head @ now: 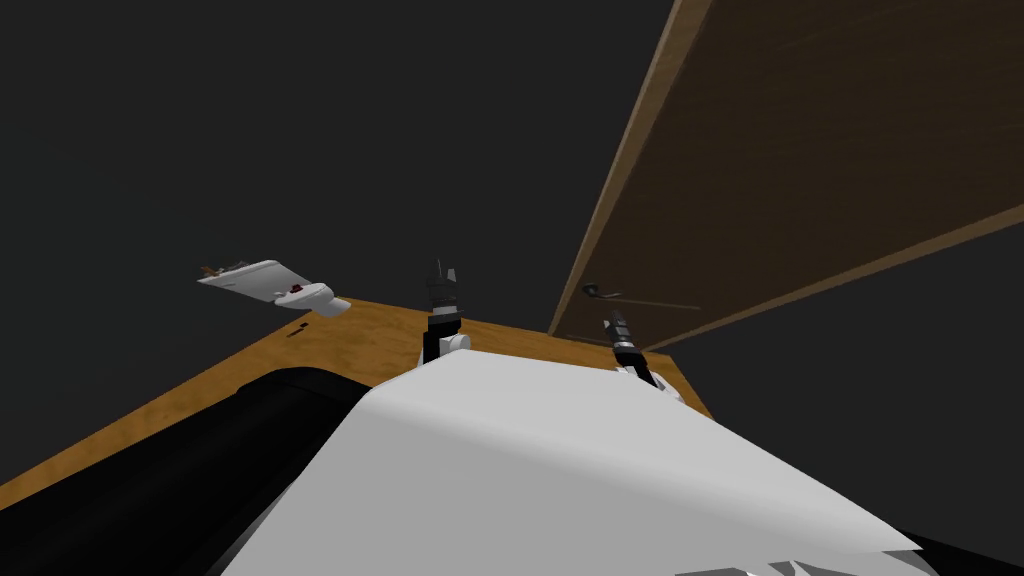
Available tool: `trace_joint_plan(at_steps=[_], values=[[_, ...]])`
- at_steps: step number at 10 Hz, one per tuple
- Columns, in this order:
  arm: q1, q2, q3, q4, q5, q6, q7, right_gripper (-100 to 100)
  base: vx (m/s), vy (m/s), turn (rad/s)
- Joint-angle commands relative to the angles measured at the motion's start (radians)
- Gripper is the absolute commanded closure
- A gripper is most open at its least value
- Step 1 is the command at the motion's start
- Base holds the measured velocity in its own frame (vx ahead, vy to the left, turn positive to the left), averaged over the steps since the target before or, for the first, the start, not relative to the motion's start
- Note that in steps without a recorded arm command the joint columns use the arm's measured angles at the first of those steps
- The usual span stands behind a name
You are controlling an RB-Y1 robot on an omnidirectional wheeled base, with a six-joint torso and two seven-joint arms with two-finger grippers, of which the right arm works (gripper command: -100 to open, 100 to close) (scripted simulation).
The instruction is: Pull the door open
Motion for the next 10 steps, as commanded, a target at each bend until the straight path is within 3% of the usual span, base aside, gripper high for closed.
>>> trace_joint_plan(at_steps=[1,9,10], values=[[0.000,0.000,0.000,0.000,0.000,0.000,0.000,-100,0.052,0.004,0.006],[-0.022,-0.006,-0.040,0.063,-0.013,-0.012,-0.002,-100,0.171,-0.023,0.082],[-0.022,-0.006,-0.040,0.063,-0.013,-0.012,-0.002,100,-0.009,0.002,-0.010]])
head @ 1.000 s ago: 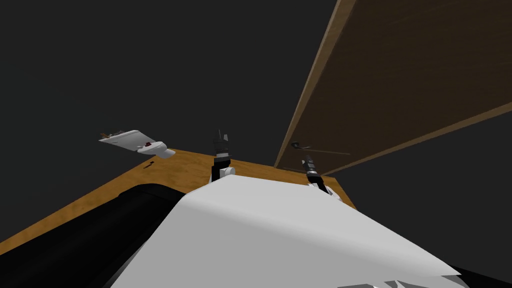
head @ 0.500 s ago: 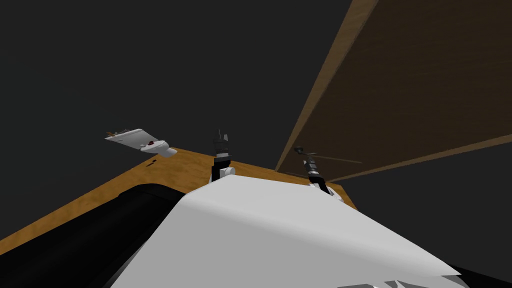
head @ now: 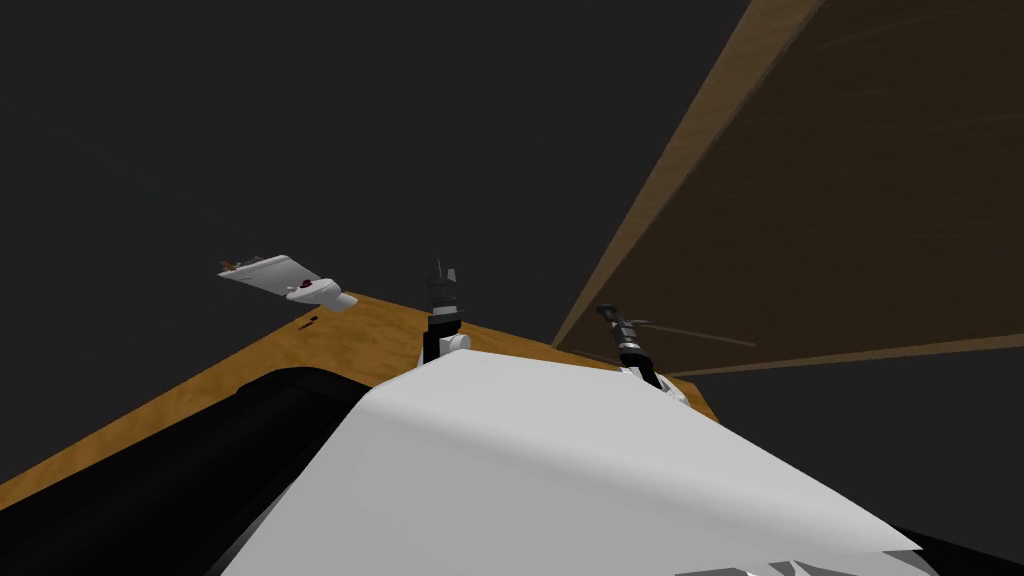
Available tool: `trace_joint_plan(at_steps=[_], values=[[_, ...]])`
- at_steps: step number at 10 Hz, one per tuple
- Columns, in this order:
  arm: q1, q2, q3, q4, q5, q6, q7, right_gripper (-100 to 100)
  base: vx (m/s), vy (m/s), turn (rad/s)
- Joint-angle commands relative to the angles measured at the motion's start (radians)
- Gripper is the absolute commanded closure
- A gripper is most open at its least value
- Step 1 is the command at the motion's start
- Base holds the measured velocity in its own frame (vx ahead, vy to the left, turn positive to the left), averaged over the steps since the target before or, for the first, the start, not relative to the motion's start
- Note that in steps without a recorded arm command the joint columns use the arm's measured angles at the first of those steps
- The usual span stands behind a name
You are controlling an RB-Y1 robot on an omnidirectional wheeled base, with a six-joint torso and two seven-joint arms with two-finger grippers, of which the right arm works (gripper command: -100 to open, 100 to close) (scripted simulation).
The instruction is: Pull the door open
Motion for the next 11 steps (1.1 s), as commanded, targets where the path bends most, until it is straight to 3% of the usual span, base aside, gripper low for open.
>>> trace_joint_plan(at_steps=[1,5,11], values=[[0.001,0.000,0.000,0.000,0.000,0.000,0.000,100,-0.030,0.006,-0.006],[0.001,0.000,0.000,0.000,0.000,0.000,0.000,100,-0.012,0.000,0.001],[0.058,-0.056,0.055,-0.013,0.010,-0.070,-0.063,100,-0.166,-0.066,0.131]])
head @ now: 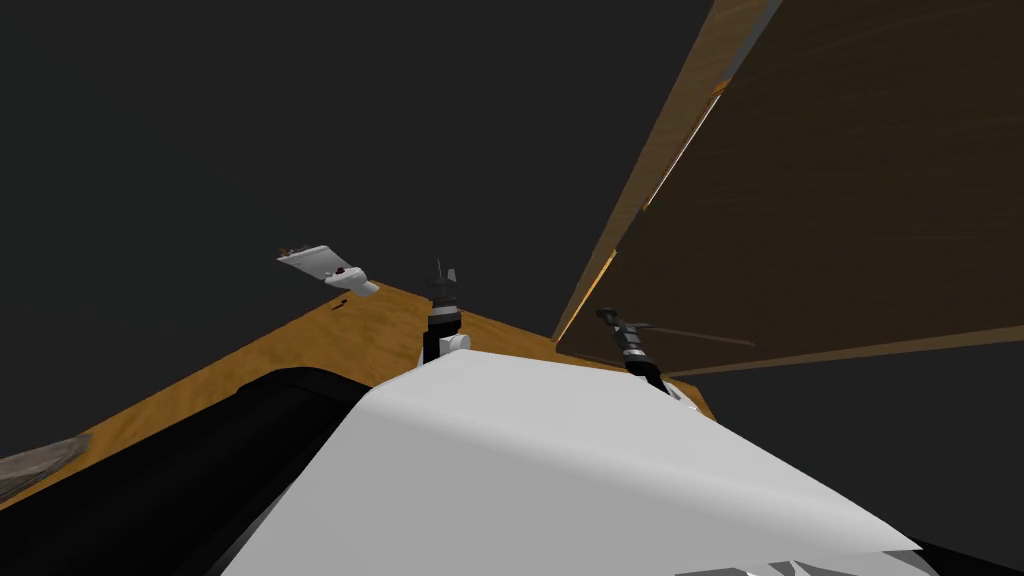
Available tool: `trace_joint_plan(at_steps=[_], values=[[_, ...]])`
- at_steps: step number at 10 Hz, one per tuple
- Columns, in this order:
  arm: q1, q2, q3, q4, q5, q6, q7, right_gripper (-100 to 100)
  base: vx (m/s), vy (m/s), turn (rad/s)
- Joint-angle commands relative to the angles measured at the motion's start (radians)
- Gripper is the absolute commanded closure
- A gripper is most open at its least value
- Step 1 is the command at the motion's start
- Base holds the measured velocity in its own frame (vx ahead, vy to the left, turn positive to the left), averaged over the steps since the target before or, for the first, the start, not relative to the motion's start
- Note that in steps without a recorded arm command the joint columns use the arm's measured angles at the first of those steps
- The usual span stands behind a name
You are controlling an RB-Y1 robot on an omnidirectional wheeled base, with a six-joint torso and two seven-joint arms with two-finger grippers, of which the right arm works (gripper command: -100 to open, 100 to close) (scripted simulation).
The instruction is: Pull the door open
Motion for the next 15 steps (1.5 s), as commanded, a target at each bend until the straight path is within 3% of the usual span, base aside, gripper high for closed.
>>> trace_joint_plan(at_steps=[1,3,4,5,11,12,13,15], values=[[0.009,-0.019,0.013,0.006,0.003,-0.029,-0.019,100,-0.179,-0.042,0.105],[0.030,-0.040,0.033,0.001,0.006,-0.056,-0.042,100,-0.190,-0.078,0.126],[0.024,-0.029,0.029,0.003,0.005,-0.043,-0.034,100,-0.091,-0.031,0.037],[0.044,-0.043,0.042,0.006,0.005,-0.073,-0.048,100,-0.122,-0.034,0.176],[0.110,-0.100,0.077,0.015,-0.002,-0.177,-0.092,100,-0.196,-0.065,0.146],[0.118,-0.107,0.081,0.016,-0.002,-0.190,-0.097,100,-0.189,-0.048,0.132],[0.112,-0.099,0.080,0.014,-0.001,-0.175,-0.092,100,-0.088,-0.017,0.020],[0.127,-0.112,0.092,0.028,-0.001,-0.213,-0.104,100,-0.183,-0.051,0.178]])
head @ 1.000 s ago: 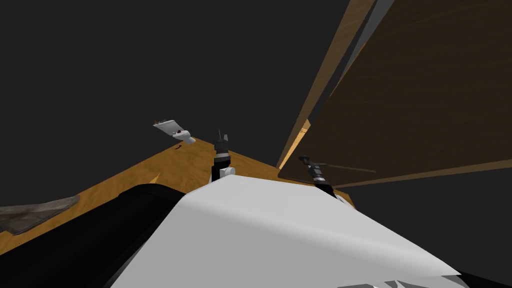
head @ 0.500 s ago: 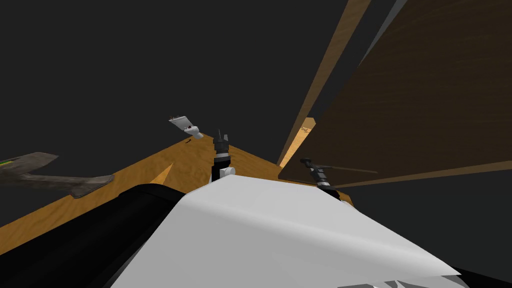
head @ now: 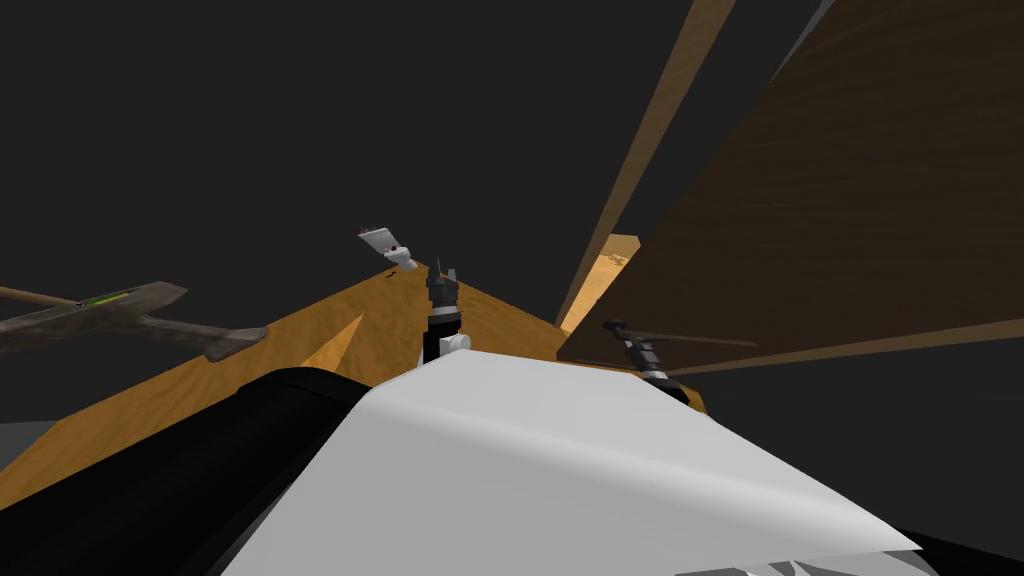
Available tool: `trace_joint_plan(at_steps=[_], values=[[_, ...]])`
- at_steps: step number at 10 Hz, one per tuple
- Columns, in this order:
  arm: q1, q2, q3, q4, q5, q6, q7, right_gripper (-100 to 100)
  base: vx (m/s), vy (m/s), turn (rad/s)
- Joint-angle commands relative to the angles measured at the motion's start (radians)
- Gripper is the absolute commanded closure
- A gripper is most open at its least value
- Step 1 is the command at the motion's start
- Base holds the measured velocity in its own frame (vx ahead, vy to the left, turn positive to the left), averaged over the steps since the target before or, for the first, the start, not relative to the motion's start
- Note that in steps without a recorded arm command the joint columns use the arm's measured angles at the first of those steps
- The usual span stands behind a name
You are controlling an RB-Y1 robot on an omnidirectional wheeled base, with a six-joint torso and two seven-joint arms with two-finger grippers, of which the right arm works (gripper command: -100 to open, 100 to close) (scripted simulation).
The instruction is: Pull the door open
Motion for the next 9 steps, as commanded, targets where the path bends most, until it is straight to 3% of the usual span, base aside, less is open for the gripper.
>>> trace_joint_plan(at_steps=[1,6,7,8,9], values=[[0.006,-0.007,0.011,0.015,0.003,-0.032,-0.008,100,-0.215,-0.095,0.185],[0.031,-0.034,0.032,0.041,0.002,-0.104,-0.030,100,-0.215,-0.092,0.165],[0.033,-0.037,0.034,0.044,0.002,-0.111,-0.032,100,-0.186,-0.072,0.106],[0.037,-0.032,0.036,0.031,0.003,-0.095,-0.030,100,-0.079,-0.029,0.020],[0.037,-0.034,0.042,0.044,0.004,-0.111,-0.035,100,-0.178,-0.060,0.196]])
